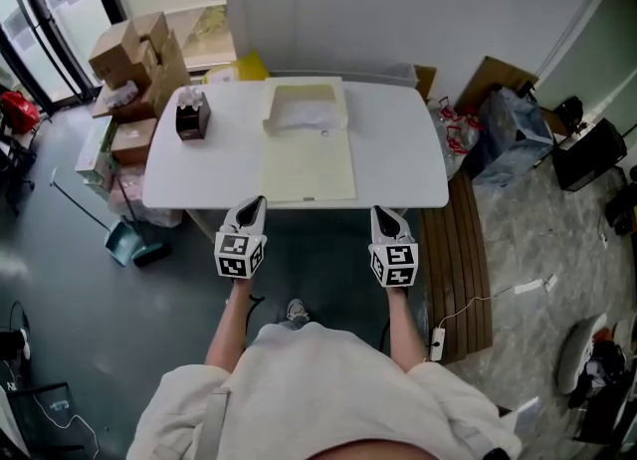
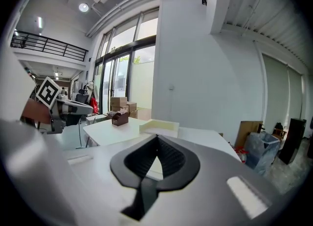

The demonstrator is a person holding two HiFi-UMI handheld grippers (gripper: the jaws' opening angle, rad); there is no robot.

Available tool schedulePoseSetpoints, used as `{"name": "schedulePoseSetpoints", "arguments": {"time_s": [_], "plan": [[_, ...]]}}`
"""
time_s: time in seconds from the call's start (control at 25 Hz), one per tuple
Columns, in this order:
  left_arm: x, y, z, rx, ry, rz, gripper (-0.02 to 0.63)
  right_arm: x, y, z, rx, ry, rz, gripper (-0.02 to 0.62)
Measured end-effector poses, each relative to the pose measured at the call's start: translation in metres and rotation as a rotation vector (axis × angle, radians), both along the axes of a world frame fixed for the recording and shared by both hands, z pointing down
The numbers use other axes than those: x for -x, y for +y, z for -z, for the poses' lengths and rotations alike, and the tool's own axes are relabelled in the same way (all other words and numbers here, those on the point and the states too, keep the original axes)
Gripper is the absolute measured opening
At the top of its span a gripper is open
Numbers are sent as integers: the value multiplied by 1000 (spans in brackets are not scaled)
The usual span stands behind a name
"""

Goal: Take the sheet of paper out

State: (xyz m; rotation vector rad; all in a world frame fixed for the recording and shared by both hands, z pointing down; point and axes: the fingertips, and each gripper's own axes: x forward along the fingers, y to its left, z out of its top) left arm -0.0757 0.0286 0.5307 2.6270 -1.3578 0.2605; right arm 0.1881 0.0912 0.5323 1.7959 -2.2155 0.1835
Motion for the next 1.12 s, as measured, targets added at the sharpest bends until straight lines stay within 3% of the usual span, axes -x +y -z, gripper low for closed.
{"name": "schedulePoseSetpoints", "arguments": {"time_s": [0.4,1.12], "plan": [[21,-79,-2,-2,8,-16,6,26,-74,-7,10,4,-5,2],[24,-123,-26,32,-2,-22,6,34,-119,-33,51,0,5,2]]}}
